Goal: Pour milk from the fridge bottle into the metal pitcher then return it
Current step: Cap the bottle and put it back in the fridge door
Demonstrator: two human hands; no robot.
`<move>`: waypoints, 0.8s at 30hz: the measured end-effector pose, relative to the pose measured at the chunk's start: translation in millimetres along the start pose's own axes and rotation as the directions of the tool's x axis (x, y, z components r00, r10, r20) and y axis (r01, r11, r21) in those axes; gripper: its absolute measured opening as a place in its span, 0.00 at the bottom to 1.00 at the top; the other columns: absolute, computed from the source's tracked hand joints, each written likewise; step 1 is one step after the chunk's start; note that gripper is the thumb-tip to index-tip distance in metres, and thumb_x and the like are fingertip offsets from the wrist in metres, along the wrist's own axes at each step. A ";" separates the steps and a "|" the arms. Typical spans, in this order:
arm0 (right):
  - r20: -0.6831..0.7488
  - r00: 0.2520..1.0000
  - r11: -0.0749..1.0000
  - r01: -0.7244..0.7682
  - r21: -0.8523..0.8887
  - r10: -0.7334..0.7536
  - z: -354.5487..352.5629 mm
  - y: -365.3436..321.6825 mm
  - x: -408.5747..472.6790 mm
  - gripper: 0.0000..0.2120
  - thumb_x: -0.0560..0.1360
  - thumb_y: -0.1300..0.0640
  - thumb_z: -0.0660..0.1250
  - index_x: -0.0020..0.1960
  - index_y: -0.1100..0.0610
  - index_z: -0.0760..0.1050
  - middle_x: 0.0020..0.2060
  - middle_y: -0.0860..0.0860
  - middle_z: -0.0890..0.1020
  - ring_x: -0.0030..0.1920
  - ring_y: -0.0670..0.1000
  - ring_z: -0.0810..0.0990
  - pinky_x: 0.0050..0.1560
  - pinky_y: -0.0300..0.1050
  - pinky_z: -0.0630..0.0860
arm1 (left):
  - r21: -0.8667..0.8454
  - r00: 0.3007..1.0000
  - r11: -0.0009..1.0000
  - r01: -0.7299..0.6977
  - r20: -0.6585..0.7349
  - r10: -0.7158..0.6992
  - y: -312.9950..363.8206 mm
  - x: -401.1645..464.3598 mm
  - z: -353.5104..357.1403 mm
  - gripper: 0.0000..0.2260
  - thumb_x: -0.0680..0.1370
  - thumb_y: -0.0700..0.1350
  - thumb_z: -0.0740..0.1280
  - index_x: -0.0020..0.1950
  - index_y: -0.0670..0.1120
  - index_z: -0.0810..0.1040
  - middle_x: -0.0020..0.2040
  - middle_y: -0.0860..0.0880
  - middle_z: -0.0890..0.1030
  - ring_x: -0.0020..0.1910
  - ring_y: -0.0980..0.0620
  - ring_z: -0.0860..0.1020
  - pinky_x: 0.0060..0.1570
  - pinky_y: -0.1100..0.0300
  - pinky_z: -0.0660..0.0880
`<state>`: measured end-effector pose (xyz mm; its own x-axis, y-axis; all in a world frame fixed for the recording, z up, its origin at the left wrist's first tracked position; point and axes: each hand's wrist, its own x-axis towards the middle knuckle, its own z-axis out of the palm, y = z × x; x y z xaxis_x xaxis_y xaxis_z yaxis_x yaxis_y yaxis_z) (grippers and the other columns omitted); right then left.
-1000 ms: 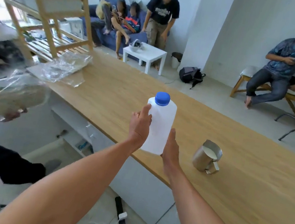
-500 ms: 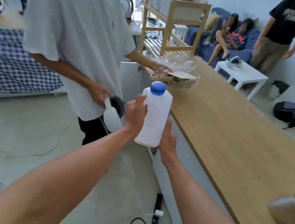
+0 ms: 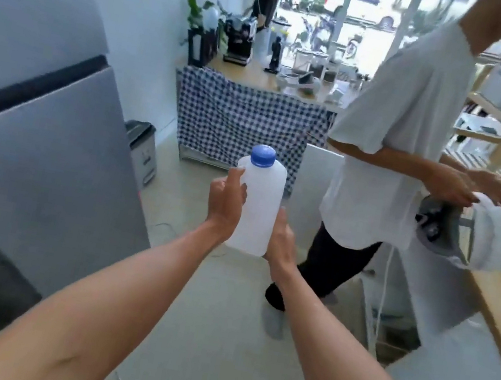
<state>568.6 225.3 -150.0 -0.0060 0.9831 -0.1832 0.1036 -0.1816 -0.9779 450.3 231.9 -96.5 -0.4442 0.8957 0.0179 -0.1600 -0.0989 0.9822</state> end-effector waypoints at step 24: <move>0.795 0.605 0.983 0.109 -0.149 0.054 361.7 -31.0 -37.2 0.23 0.82 0.34 0.51 0.48 0.46 0.79 0.48 0.50 0.85 0.43 0.50 0.82 0.44 0.46 0.77 | -0.033 0.503 0.994 -0.099 -0.864 0.021 81.0 12.6 -330.2 0.22 0.75 0.57 0.65 0.26 0.51 0.60 0.27 0.51 0.65 0.28 0.51 0.62 0.37 0.54 0.61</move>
<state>205.9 185.3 -149.3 -0.7885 0.5648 -0.2433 0.2498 -0.0672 -0.9660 140.7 92.0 -78.5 -0.9885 0.0739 -0.1318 -0.1443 -0.2019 0.9687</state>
